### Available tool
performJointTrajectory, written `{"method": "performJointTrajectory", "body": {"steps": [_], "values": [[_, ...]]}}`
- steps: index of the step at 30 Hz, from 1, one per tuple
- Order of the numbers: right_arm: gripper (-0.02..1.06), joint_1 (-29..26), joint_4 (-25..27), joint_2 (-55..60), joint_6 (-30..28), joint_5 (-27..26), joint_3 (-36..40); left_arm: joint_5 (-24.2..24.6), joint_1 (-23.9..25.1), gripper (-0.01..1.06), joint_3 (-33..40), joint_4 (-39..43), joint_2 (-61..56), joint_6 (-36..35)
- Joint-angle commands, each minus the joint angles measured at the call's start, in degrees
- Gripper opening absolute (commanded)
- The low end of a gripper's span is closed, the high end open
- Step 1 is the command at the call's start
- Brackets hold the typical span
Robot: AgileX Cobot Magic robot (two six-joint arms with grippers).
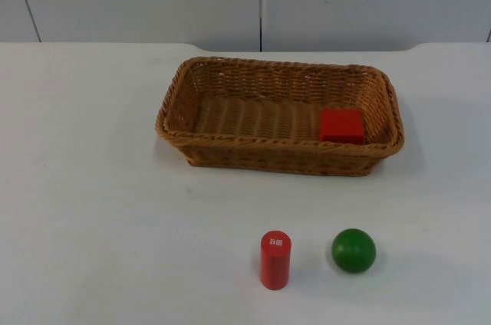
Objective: Pick up the basket with the left hand and place the object to the left of the red cylinder into the basket with the right hand.
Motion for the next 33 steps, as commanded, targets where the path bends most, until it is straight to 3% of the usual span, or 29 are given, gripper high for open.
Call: {"method": "performJointTrajectory", "body": {"steps": [1,6,11,17,30,33], "values": [[1.05,-0.1,0.0,-0.1,0.1,-0.1,0.3,-0.6,0.0,1.05,0.3,-0.1,-0.2,0.0],[1.05,-3.7,0.3,-0.1,0.1,-0.1,0.3,-0.6,0.0,1.05,0.3,-0.1,-0.2,0.0],[1.05,-16.1,0.4,-0.1,0.1,-0.1,0.3,-0.6,0.0,1.05,0.3,0.0,-0.2,0.0],[1.05,-24.8,0.6,-0.1,0.1,-0.1,0.3,-0.6,0.0,1.05,0.3,0.0,-0.2,0.0],[1.05,-25.6,0.6,-0.1,0.1,-0.1,0.3,-0.6,0.1,1.05,0.3,0.1,-0.2,0.0],[1.05,-25.6,0.6,-0.1,0.1,-0.1,0.3,-0.6,3.9,1.05,0.3,0.4,-0.2,0.0]]}}
